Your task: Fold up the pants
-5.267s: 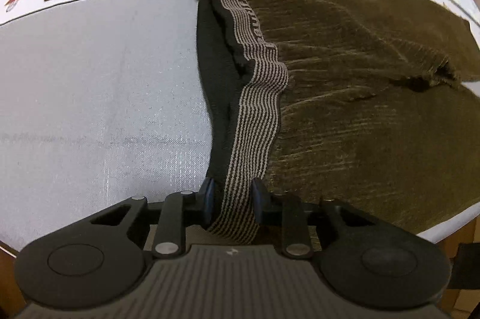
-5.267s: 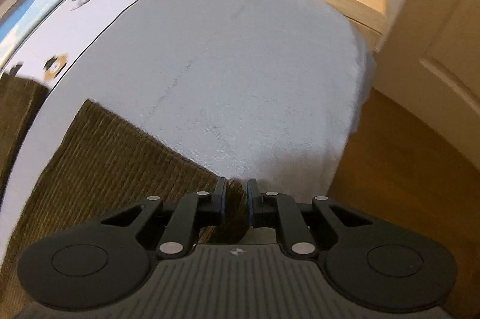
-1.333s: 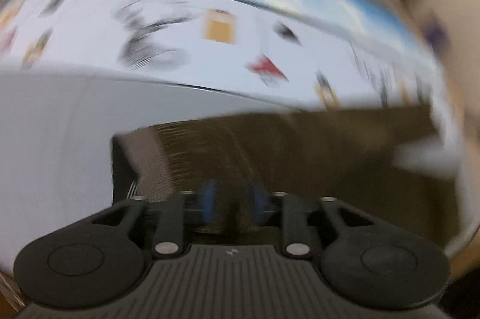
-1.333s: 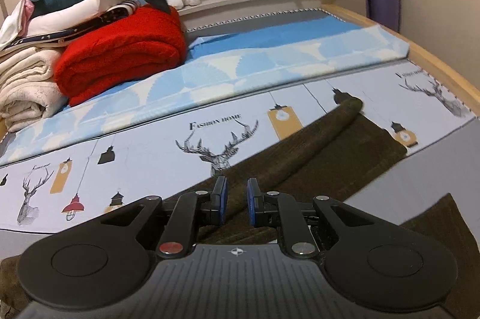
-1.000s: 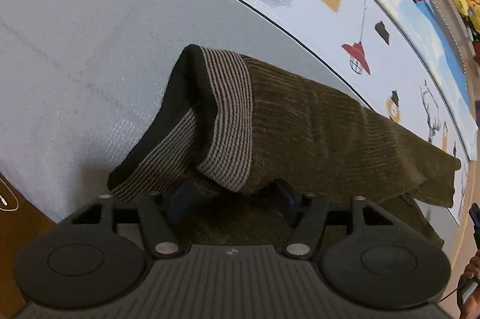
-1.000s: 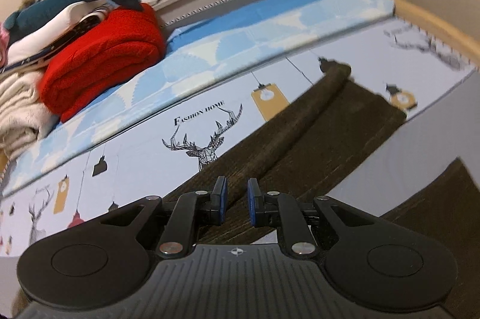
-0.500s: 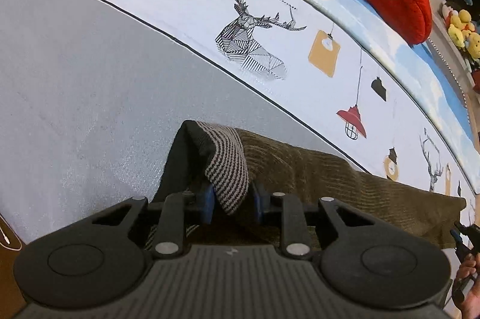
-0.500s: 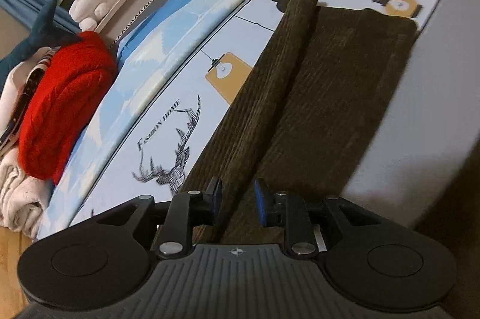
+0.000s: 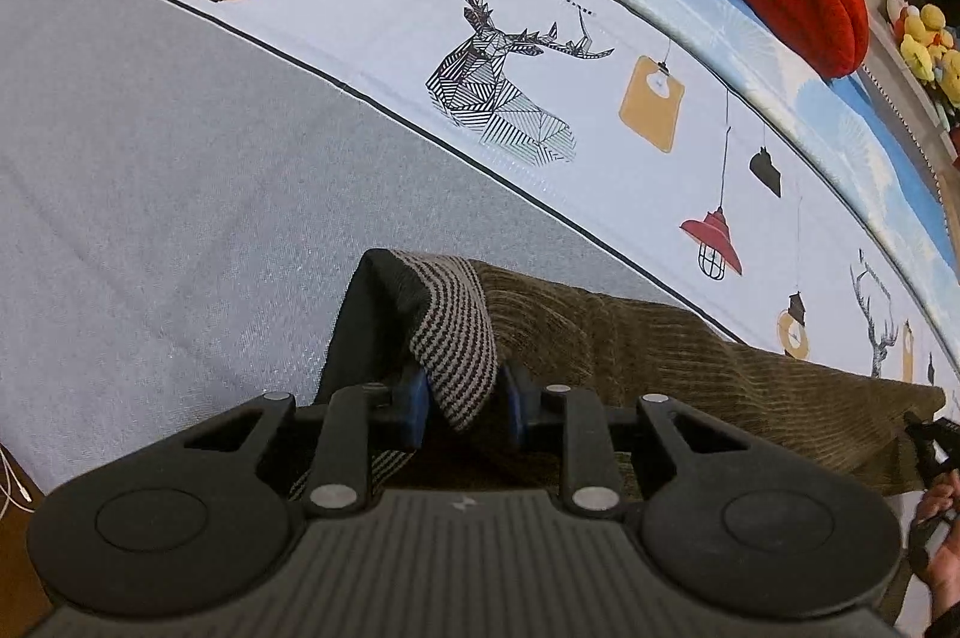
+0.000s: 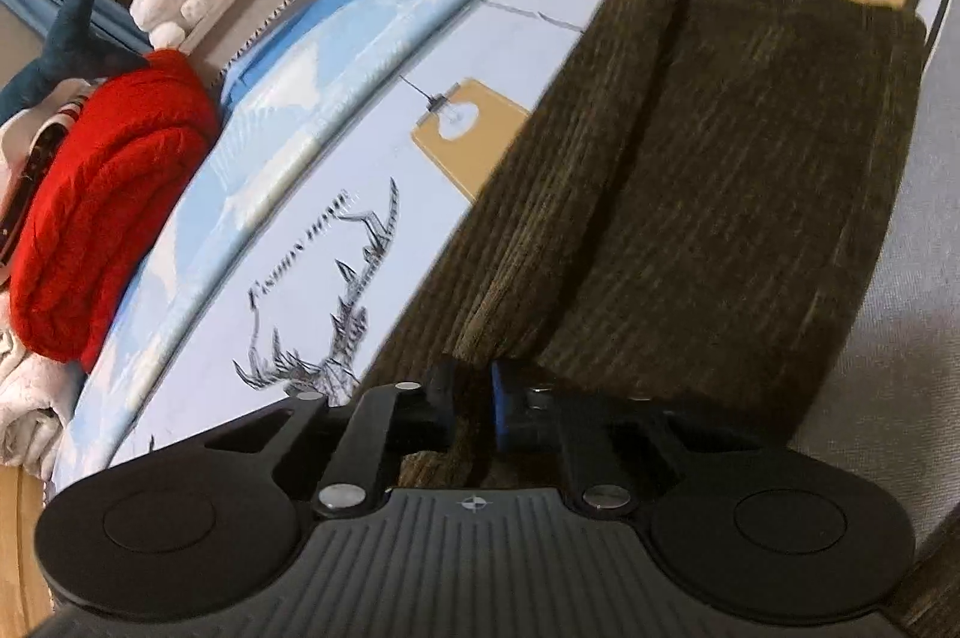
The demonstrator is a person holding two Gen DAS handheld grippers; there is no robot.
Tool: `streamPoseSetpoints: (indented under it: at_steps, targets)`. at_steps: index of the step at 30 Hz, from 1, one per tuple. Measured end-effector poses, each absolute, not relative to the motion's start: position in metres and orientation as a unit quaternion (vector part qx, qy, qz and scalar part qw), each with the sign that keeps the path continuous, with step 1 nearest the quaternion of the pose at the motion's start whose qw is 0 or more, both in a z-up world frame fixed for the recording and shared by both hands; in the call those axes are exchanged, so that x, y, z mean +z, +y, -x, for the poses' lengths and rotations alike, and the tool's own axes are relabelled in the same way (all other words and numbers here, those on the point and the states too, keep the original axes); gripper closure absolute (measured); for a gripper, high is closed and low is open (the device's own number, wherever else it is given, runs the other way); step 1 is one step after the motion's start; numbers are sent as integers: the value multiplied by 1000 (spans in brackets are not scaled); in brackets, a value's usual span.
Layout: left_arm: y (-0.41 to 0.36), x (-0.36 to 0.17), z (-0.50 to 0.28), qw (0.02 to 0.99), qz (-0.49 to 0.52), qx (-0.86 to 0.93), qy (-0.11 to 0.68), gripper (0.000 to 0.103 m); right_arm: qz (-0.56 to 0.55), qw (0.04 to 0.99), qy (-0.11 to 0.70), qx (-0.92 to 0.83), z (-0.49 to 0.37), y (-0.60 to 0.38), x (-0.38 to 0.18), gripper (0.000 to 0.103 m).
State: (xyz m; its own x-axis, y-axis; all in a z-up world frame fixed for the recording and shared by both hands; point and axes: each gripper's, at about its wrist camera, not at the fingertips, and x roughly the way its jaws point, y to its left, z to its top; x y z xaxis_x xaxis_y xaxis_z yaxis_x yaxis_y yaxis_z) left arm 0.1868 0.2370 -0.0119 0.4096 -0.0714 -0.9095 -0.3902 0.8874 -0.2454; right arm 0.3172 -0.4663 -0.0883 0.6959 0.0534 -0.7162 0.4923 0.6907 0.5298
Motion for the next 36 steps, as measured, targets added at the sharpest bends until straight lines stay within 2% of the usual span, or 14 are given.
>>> streamPoseSetpoints:
  at_steps: [8,13,17,21,26,28,32,34,36]
  targets:
    - [241,-7,-176,818,214,85,528,76,-336,880,314,-115,-263,-459,-8,101]
    - [245,4,-159,831,207,67,511,77,-317,891,302,-118,-186,-456,37,101]
    - [250,15,-137,846,191,53,495,77,-298,895,309,-119,-115,-454,52,101]
    - [263,10,-120,844,164,48,507,77,-299,877,355,-126,-59,-455,36,101]
    - [276,-27,-121,800,123,50,585,77,-314,798,497,-134,-29,-474,-37,100]
    - [276,-33,-121,793,109,53,597,71,-314,795,491,-166,-19,-500,-42,97]
    - [275,-26,-121,802,113,57,584,65,-340,806,422,-239,-2,-560,-27,96]
    - [274,-27,-124,798,118,60,588,59,-364,797,403,-266,2,-588,-28,96]
    - [272,-29,-127,795,116,64,592,58,-384,787,399,-270,-1,-605,-35,96]
